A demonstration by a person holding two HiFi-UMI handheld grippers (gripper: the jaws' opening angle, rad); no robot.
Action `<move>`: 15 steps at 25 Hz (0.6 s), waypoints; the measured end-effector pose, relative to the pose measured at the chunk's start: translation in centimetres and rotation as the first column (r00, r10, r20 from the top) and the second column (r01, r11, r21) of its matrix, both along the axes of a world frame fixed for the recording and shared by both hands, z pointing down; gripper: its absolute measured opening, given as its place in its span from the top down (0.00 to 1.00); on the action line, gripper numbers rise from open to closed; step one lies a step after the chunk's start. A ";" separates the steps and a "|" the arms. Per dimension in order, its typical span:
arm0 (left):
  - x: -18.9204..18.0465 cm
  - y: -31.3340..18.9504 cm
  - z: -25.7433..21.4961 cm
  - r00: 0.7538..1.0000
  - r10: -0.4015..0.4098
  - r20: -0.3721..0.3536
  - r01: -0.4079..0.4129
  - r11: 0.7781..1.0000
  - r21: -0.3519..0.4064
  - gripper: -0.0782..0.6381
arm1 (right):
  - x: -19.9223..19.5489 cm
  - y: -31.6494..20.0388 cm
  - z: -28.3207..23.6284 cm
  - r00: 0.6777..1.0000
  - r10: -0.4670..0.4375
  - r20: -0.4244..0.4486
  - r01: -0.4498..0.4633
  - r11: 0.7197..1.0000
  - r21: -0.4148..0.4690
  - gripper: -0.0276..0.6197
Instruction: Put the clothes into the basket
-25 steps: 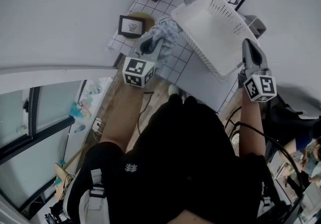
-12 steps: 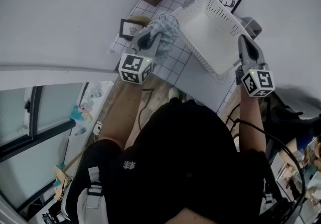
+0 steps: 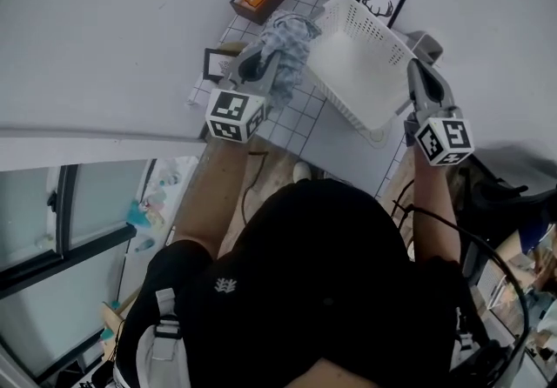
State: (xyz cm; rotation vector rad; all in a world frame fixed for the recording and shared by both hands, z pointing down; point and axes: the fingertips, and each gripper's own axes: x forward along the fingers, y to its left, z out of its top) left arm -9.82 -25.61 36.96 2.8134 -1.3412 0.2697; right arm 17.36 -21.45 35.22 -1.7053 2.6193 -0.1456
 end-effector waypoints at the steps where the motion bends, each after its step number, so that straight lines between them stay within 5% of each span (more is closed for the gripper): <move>1: 0.4 -0.1 -0.2 1.000 0.009 -0.002 -0.009 1.000 0.003 0.83 | 0.2 0.1 -0.2 1.000 0.001 0.000 -0.001 1.000 0.001 0.95; 15: 5.8 -2.5 -4.0 0.992 0.130 0.006 -0.130 0.989 0.070 0.83 | 3.2 1.0 -2.2 0.998 0.068 -0.006 -0.068 0.997 0.019 0.95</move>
